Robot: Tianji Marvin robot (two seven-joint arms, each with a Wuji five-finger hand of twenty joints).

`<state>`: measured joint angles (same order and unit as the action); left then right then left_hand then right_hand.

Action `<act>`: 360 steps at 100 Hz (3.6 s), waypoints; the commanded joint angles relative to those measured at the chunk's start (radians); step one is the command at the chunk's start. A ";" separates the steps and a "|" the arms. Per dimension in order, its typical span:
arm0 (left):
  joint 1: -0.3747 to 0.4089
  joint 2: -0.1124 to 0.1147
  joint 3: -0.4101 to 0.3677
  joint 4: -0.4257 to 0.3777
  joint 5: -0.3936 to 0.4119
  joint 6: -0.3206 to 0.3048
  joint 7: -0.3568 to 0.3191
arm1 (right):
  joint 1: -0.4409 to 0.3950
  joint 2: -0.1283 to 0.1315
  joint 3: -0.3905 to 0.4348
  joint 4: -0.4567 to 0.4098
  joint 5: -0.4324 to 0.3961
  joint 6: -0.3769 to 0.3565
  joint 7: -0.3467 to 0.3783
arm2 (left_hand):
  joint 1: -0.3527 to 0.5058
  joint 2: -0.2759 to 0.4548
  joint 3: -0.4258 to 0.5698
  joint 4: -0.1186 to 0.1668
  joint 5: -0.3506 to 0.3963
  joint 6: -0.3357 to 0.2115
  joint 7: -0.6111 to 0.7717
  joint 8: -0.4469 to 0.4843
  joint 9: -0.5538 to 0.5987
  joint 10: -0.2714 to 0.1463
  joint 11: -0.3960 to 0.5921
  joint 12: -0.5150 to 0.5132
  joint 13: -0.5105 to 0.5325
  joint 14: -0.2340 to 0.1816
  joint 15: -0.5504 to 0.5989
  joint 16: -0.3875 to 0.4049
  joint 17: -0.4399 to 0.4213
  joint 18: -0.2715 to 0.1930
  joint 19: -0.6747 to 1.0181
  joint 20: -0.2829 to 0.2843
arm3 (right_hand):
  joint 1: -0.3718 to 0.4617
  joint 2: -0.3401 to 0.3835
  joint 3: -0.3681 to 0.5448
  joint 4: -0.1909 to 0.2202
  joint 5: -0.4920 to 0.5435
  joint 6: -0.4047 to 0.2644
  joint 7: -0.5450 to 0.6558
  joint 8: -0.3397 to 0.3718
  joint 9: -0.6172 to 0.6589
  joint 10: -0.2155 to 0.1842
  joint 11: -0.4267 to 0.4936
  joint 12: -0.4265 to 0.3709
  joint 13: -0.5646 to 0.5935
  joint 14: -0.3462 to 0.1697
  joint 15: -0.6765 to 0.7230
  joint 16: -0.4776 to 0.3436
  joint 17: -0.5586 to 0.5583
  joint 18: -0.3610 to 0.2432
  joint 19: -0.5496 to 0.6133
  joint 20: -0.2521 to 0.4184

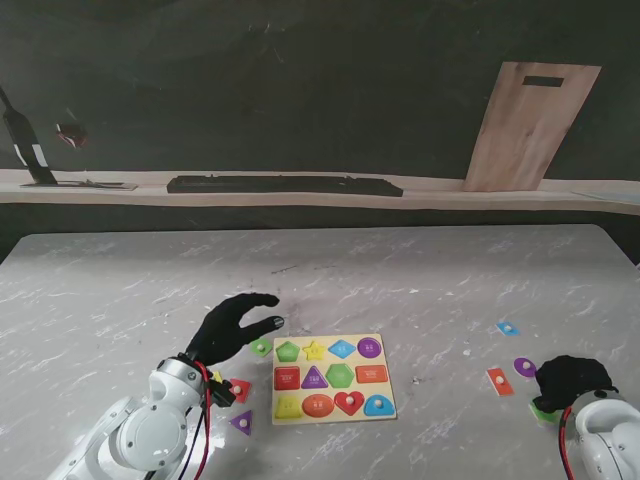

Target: Fit puzzle pieces into a puzzle board

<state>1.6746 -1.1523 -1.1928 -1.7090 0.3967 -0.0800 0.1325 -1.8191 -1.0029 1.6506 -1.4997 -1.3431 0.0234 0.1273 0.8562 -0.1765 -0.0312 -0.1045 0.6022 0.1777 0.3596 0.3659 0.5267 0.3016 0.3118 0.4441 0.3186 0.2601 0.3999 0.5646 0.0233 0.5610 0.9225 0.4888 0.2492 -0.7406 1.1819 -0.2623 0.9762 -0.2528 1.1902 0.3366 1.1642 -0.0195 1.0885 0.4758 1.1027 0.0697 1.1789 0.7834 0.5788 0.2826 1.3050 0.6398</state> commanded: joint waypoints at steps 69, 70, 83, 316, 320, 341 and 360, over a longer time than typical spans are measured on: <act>0.002 0.001 -0.001 -0.001 0.010 0.002 0.002 | -0.023 -0.015 -0.018 -0.012 0.073 0.057 0.087 | 0.015 0.033 -0.009 0.030 0.011 -0.010 -0.016 -0.005 -0.004 -0.006 -0.018 -0.011 0.004 0.006 -0.019 0.002 -0.005 -0.172 -0.014 -0.011 | -0.049 0.305 -0.125 0.159 0.195 0.132 -0.152 0.159 0.143 0.115 -0.037 -0.035 0.101 0.090 0.008 -0.025 0.020 0.100 0.051 0.015; 0.002 0.001 -0.001 -0.001 0.010 0.002 0.002 | -0.023 -0.015 -0.018 -0.013 0.074 0.058 0.088 | 0.015 0.033 -0.009 0.030 0.012 -0.010 -0.016 -0.005 -0.005 -0.005 -0.018 -0.011 0.004 0.006 -0.019 0.002 -0.005 -0.172 -0.014 -0.011 | -0.046 0.298 -0.122 0.160 0.191 0.133 -0.155 0.158 0.142 0.115 -0.038 -0.036 0.100 0.090 0.007 -0.026 0.020 0.099 0.051 0.015; 0.003 0.001 -0.001 -0.001 0.011 0.002 0.003 | -0.025 -0.015 -0.019 -0.020 0.088 0.064 0.109 | 0.015 0.033 -0.009 0.030 0.012 -0.012 -0.017 -0.005 -0.005 -0.004 -0.017 -0.012 0.004 0.005 -0.019 0.002 -0.005 -0.172 -0.014 -0.011 | 0.039 0.081 -0.030 0.055 0.123 0.121 -0.077 -0.046 0.121 0.112 -0.041 -0.050 0.092 0.079 -0.006 -0.033 0.020 0.091 0.048 0.005; 0.005 0.000 -0.002 -0.003 0.015 0.014 0.010 | -0.072 -0.014 0.035 -0.077 0.224 0.056 0.262 | 0.027 0.039 -0.010 0.029 0.020 -0.008 -0.012 -0.004 -0.005 -0.003 -0.013 -0.013 0.001 0.008 -0.014 0.001 -0.005 -0.172 -0.014 -0.006 | 0.254 -0.093 0.038 -0.008 -0.098 0.084 -0.002 -0.192 -0.012 0.053 -0.148 -0.130 -0.038 0.014 -0.184 -0.075 -0.076 0.022 -0.074 0.005; 0.005 -0.001 -0.002 -0.003 0.015 0.014 0.011 | -0.073 -0.014 0.036 -0.078 0.228 0.055 0.263 | 0.027 0.038 -0.011 0.029 0.019 -0.009 -0.013 -0.004 -0.007 -0.003 -0.014 -0.013 0.000 0.009 -0.014 0.001 -0.005 -0.172 -0.014 -0.006 | 0.253 -0.089 0.041 -0.005 -0.089 0.086 -0.002 -0.193 0.000 0.056 -0.143 -0.131 -0.026 0.018 -0.177 -0.073 -0.069 0.025 -0.069 0.006; 0.006 -0.001 -0.002 -0.003 0.016 0.014 0.012 | -0.090 -0.019 0.054 -0.093 0.221 0.035 0.219 | 0.027 0.039 -0.010 0.029 0.020 -0.008 -0.014 -0.005 -0.006 -0.002 -0.014 -0.013 0.001 0.007 -0.014 0.001 -0.006 -0.172 -0.015 -0.006 | 0.255 -0.159 0.114 0.011 -0.043 0.083 0.001 -0.176 0.036 0.081 -0.113 -0.147 0.008 0.032 -0.130 -0.059 -0.037 0.036 -0.040 0.006; 0.006 -0.001 -0.002 -0.003 0.017 0.012 0.013 | -0.127 -0.031 0.095 -0.140 0.211 0.001 0.131 | 0.027 0.038 -0.010 0.029 0.021 -0.009 -0.014 -0.004 -0.004 -0.004 -0.013 -0.013 0.002 0.007 -0.013 0.001 -0.004 -0.171 -0.014 -0.006 | 0.252 -0.174 0.129 0.015 -0.035 0.089 -0.002 -0.168 0.043 0.091 -0.101 -0.149 0.022 0.037 -0.109 -0.053 -0.022 0.041 -0.024 0.009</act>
<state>1.6769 -1.1523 -1.1942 -1.7078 0.4141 -0.0685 0.1441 -1.9220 -1.0252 1.7398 -1.6175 -1.1262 0.0422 0.2823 0.8734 -0.1658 -0.0312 -0.1037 0.6037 0.1778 0.3595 0.3658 0.5267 0.3021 0.3117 0.4441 0.3186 0.2609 0.3999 0.5646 0.0233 0.5611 0.9208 0.4888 0.4378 -0.8991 1.2300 -0.2724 0.9021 -0.0849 1.1885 0.1684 1.1611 0.0203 0.9610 0.3357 1.0784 0.1009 1.0333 0.7196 0.5434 0.2935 1.2427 0.6401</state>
